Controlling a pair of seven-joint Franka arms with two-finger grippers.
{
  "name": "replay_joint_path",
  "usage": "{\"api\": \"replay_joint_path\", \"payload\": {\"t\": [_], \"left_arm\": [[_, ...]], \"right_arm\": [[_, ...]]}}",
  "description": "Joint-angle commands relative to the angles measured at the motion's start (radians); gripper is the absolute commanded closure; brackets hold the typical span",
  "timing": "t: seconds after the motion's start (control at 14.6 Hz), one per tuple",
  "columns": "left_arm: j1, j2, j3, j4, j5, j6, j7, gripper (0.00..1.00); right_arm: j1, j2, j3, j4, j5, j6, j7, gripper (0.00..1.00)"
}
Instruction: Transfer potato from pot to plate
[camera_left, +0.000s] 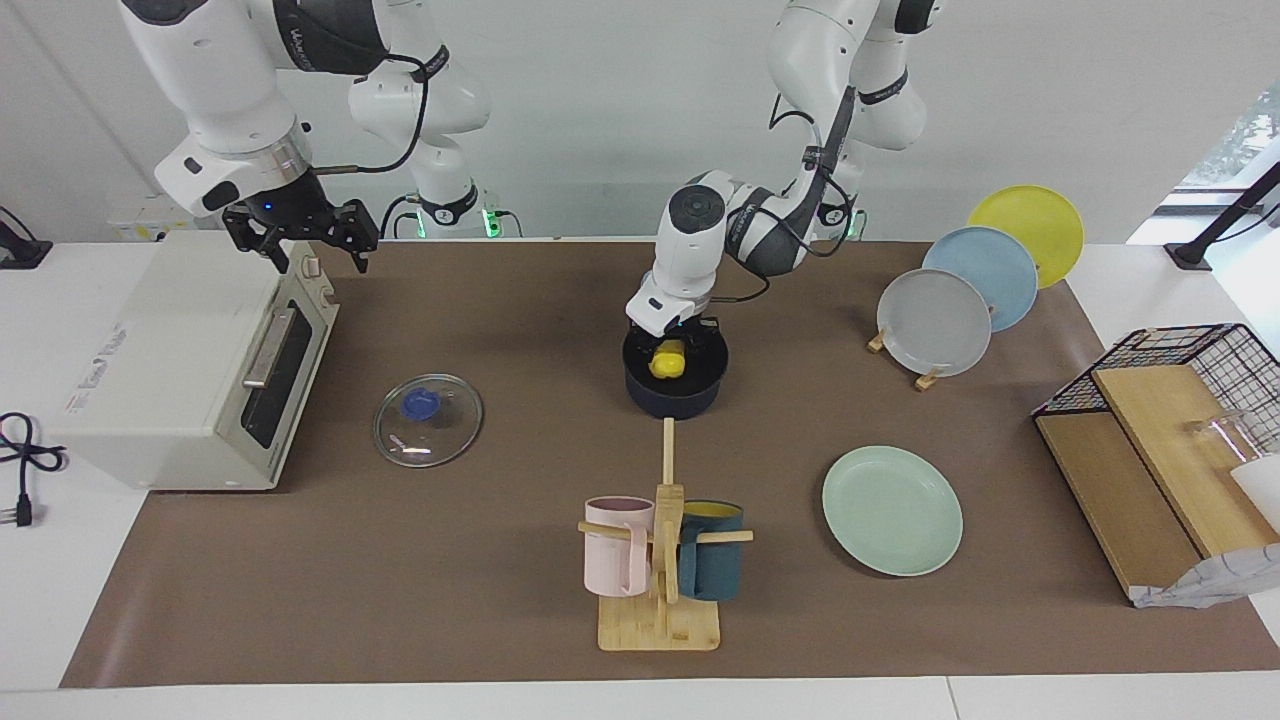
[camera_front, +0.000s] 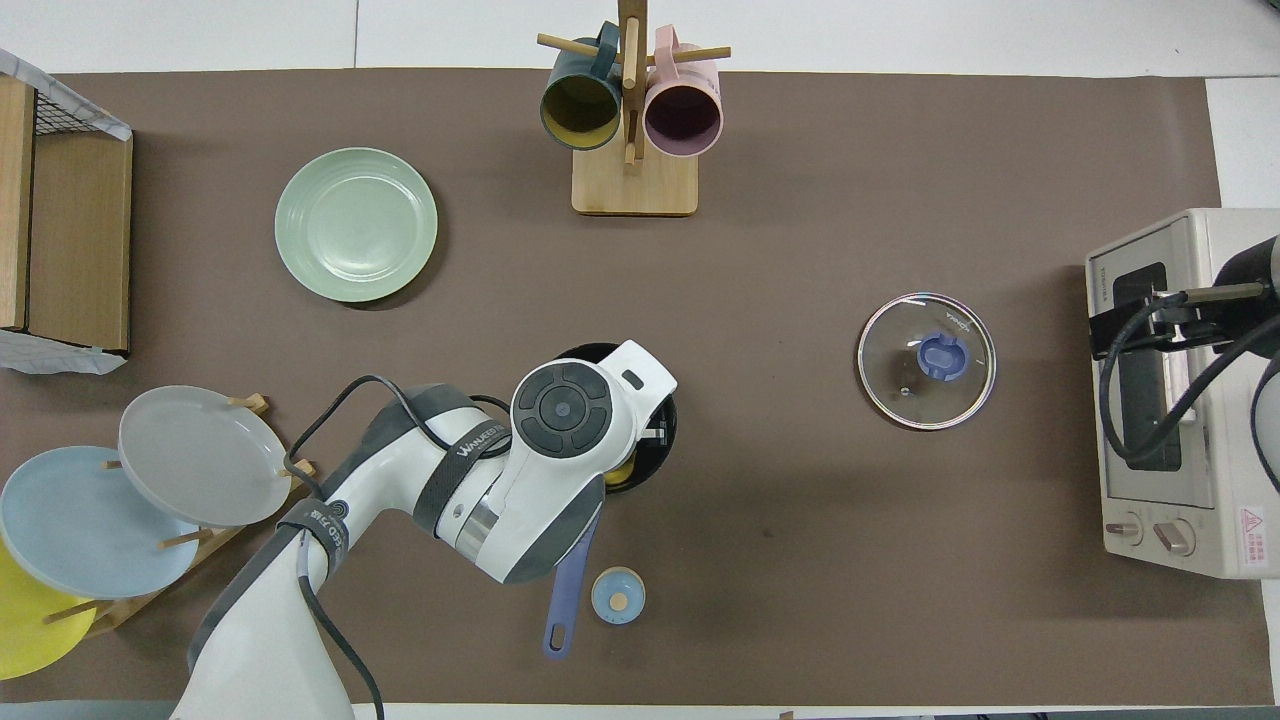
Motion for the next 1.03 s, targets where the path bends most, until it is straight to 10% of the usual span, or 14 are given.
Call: {"api": "replay_joint_path", "payload": {"t": [0.0, 0.48, 0.96], "left_arm": [[-0.014, -0.006, 0.019, -0.009, -0.014, 0.002, 0.012, 1.0], [0.087, -0.061, 0.02, 0.227, -0.014, -0.326, 0.018, 1.0], [0.353, 0.054, 0.022, 0.56, -0.013, -0.561, 0.175, 1.0]], "right_arm": [[-0.007, 0.027, -0.003, 0.034, 0.011, -0.017, 0.025, 0.0], [-0.007, 0.027, 0.014, 0.057, 0.005, -0.014, 0.024, 0.0], [-0.026, 0.028, 0.003, 0.066, 0.009, -0.025, 0.019, 0.0]]}}
